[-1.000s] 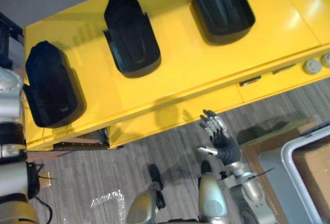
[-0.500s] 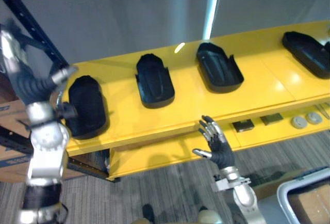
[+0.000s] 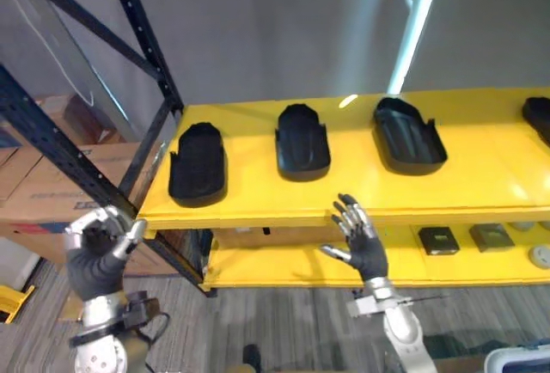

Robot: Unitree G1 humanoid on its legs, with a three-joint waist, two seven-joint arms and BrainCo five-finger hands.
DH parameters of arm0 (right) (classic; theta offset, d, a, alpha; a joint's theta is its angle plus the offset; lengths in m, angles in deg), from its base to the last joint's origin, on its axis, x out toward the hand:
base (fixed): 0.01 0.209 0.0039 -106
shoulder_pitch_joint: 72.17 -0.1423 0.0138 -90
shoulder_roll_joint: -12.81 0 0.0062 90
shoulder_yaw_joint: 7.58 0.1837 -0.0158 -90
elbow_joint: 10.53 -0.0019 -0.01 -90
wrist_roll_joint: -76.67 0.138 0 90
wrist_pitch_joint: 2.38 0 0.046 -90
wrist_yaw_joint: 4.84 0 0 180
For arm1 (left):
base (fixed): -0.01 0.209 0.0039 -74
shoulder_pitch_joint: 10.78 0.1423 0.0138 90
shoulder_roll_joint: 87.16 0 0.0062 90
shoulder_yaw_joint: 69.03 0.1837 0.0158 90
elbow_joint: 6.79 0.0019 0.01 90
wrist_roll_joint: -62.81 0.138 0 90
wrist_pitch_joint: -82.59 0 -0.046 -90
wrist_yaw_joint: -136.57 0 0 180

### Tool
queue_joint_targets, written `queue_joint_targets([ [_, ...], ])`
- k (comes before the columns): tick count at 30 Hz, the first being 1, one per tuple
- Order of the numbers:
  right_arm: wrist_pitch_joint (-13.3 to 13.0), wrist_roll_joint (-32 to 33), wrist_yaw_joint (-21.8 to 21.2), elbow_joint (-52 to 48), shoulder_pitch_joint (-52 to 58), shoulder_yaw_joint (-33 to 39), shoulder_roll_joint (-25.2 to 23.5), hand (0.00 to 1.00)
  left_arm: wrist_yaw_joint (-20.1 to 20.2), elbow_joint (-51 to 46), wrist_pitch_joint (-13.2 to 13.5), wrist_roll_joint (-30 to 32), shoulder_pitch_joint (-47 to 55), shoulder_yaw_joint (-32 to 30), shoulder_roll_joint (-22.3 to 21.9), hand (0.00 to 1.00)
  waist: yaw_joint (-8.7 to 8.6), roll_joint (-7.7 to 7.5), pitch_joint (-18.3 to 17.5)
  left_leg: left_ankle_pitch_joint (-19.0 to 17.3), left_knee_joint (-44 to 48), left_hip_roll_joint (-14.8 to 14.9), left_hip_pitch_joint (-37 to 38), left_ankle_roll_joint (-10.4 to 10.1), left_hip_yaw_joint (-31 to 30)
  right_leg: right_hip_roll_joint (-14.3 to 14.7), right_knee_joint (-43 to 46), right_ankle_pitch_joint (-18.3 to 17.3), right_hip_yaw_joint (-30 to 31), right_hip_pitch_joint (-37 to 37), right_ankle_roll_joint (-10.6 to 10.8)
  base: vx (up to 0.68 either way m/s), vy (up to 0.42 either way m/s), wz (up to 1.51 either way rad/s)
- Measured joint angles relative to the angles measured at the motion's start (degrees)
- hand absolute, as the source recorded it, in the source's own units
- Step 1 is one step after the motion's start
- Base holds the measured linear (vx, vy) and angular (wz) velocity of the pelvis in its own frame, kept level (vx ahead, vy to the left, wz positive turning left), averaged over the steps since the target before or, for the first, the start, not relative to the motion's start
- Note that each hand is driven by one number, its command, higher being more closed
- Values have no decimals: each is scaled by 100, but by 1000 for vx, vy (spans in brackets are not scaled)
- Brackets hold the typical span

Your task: Walk over and take plastic housings, then place them on the shelf

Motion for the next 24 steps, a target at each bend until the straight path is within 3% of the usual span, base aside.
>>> queue_joint_targets([
  [3, -40, -65, -133, 427, -181, -274, 29, 0, -134, 288, -40, 121, -26, 50, 5, 100, 7, -83, 2, 26, 1, -17, -68, -22, -73, -6, 22, 25, -109, -15, 6, 52, -15, 17],
  [8, -120, -59, -441, 601, -415, -633, 115, 0, -198, 496, -240, 134, -223, 181, 7, 100, 64, -70, 18, 56, 0, -50, -172, -25, -213, -18, 50, 55, -251, -38, 17, 38, -13, 14],
  [14, -116, -59, -499, 803, -580, -995, 185, 0, -185, 824, -482, 335, -501, 290, 7, 100, 84, -49, 113, 75, -6, -58, -168, -31, -306, -12, 59, 35, -324, 20, -14, -9, -12, 9],
  [24, -106, -59, -605, 925, -550, -937, 302, 0, -633, 1524, -808, 345, -1152, 427, 265, 100, -10, -100, 303, 99, -6, -15, -163, -18, -178, -12, 161, 17, -230, -112, -45, -28, -7, -7],
])
